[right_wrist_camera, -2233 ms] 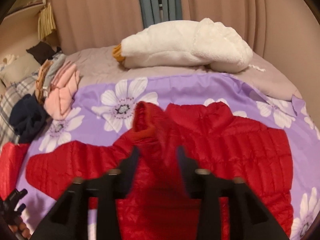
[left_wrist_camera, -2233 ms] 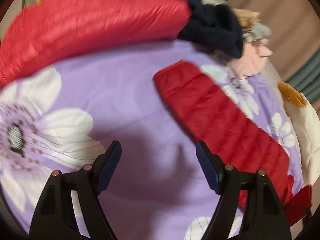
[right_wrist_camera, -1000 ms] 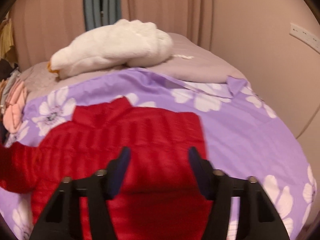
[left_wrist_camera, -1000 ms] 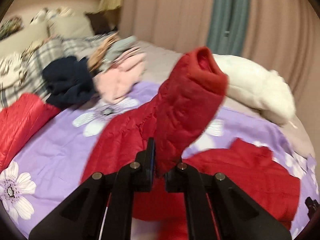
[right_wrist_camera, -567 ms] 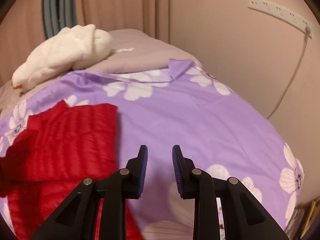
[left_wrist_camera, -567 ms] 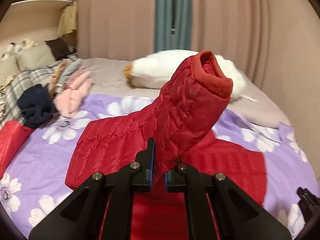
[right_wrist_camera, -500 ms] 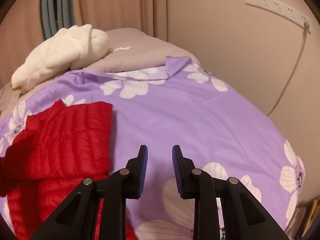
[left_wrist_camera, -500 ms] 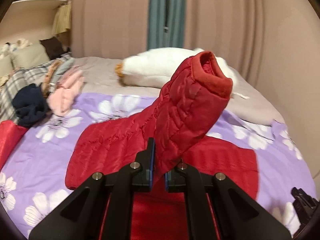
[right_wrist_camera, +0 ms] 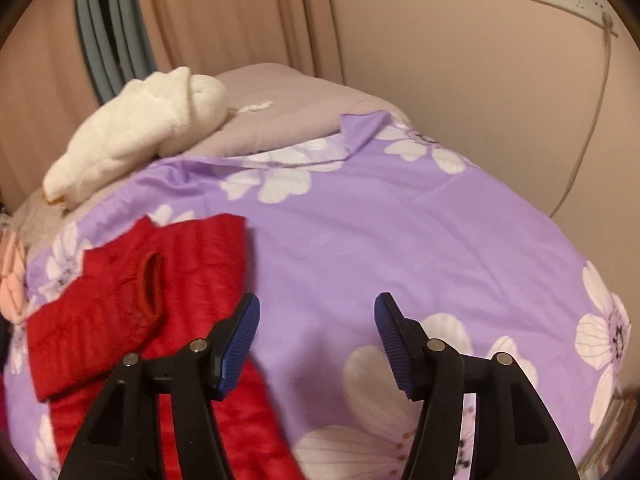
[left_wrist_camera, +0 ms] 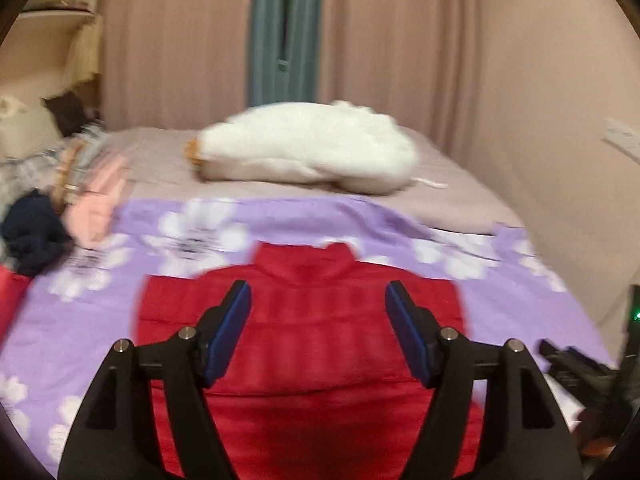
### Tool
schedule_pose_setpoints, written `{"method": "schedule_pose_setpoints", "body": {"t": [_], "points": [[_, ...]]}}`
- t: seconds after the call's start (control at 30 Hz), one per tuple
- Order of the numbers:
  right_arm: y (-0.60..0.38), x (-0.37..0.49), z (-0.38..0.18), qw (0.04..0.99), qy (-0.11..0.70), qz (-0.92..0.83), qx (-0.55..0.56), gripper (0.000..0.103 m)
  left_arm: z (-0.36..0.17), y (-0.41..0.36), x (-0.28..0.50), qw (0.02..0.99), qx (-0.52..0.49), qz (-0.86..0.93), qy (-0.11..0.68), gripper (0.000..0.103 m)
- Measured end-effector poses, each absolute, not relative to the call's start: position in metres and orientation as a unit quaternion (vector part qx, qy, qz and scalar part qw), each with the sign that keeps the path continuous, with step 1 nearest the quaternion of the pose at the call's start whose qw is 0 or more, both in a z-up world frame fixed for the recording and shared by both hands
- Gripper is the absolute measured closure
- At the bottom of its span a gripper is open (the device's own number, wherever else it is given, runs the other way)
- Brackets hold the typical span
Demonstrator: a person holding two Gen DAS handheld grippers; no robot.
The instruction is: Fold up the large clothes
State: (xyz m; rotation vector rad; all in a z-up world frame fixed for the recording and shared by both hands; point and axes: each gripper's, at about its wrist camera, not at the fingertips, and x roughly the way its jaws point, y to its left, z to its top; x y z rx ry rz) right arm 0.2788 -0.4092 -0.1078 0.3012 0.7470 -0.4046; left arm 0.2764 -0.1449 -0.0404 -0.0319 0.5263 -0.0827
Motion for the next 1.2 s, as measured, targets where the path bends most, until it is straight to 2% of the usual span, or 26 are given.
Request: {"method": "schedule_pose_setpoints", "body": {"t": [0.03,0.07,0.1,0.17,0.23,0.27,0.3,0.43,0.57,0.73,0.87,1.03,1.2], "points": [[-0.403,0.281,-0.106,0.902,0.361,-0.188,0.145,0.043,-0.043,-0.134,0.278,0.966,-0.006,-0.013,0.260,0.036],[-0.396,0.284,-0.103,0.905,0.359,-0.179,0.142,0.043,-0.047,-0.124,0.281,0.965,-0.004,0.007,0.262,0.042],[-0.390,0.286,-0.101,0.908,0.356,-0.173,0.138,0.043,-0.050,-0.112,0.284,0.963,-0.008,0.027,0.266,0.054],[-0.372,0.293,-0.095,0.915,0.346,-0.164,0.125,0.044,-0.062,-0.079,0.292,0.957,-0.041,0.059,0.280,0.068],[-0.352,0.306,-0.091,0.922,0.338,-0.148,0.117,0.056,-0.074,-0.051,0.303,0.948,-0.079,0.082,0.298,0.077],[-0.344,0.314,-0.090,0.924,0.338,-0.134,0.116,0.074,-0.080,-0.039,0.309,0.943,-0.091,0.094,0.306,0.084],[-0.336,0.323,-0.091,0.925,0.341,-0.117,0.117,0.083,-0.087,-0.028,0.317,0.941,-0.093,0.108,0.308,0.086],[-0.302,0.367,-0.102,0.924,0.356,-0.072,0.117,0.085,-0.113,-0.011,0.344,0.928,-0.057,0.174,0.323,0.086],[-0.274,0.399,-0.128,0.922,0.375,-0.052,0.084,0.085,-0.156,0.008,0.369,0.912,-0.089,0.174,0.361,0.086],[-0.285,0.425,-0.188,0.901,0.416,-0.118,0.041,0.086,-0.218,-0.012,0.397,0.893,-0.059,0.154,0.418,0.087],[-0.318,0.423,-0.205,0.900,0.410,-0.143,0.048,0.086,-0.231,-0.059,0.404,0.904,0.007,0.127,0.407,0.090],[-0.336,0.425,-0.223,0.903,0.398,-0.148,0.069,0.086,-0.240,-0.061,0.419,0.905,-0.024,0.118,0.408,0.090],[-0.314,0.431,-0.230,0.900,0.396,-0.180,0.003,0.086,-0.244,-0.055,0.423,0.906,-0.041,0.112,0.405,0.088]]}}
